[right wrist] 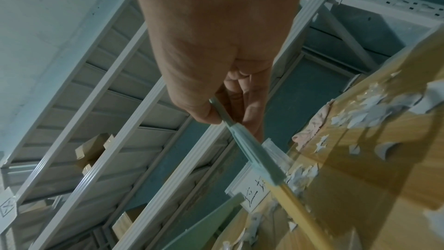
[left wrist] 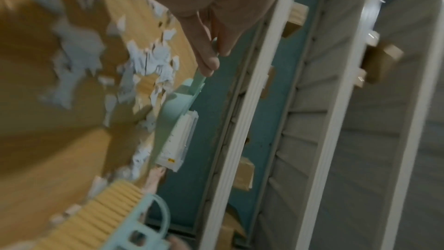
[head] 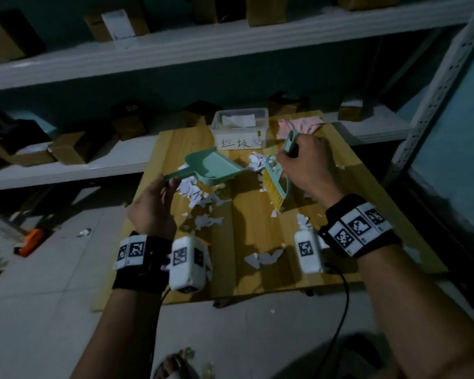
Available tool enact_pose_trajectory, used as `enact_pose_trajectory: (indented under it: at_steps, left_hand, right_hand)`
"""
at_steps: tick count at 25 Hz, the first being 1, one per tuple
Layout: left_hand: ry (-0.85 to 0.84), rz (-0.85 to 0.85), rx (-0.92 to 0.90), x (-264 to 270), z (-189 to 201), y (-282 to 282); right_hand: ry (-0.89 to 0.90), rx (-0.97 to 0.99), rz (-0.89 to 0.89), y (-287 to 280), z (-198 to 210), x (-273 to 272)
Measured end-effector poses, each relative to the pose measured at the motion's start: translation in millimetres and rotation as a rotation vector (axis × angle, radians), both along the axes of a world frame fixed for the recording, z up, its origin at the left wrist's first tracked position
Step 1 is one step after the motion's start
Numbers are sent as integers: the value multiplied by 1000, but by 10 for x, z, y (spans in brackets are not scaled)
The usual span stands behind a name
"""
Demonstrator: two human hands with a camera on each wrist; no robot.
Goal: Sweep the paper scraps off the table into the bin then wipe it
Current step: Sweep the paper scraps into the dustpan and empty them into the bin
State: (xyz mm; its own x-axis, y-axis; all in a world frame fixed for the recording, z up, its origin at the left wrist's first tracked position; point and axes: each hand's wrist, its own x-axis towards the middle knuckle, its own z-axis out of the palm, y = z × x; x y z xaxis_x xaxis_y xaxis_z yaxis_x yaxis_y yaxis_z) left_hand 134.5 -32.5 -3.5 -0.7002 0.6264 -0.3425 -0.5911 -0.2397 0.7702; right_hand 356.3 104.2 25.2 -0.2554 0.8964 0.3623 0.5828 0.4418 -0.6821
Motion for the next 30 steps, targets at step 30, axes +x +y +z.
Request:
enact_pose_trajectory:
  at_steps: [30]
  left_hand:
    - [-229, 94, 154, -541, 219, -387]
  right_hand:
    - [477, -622, 460, -563, -54, -613]
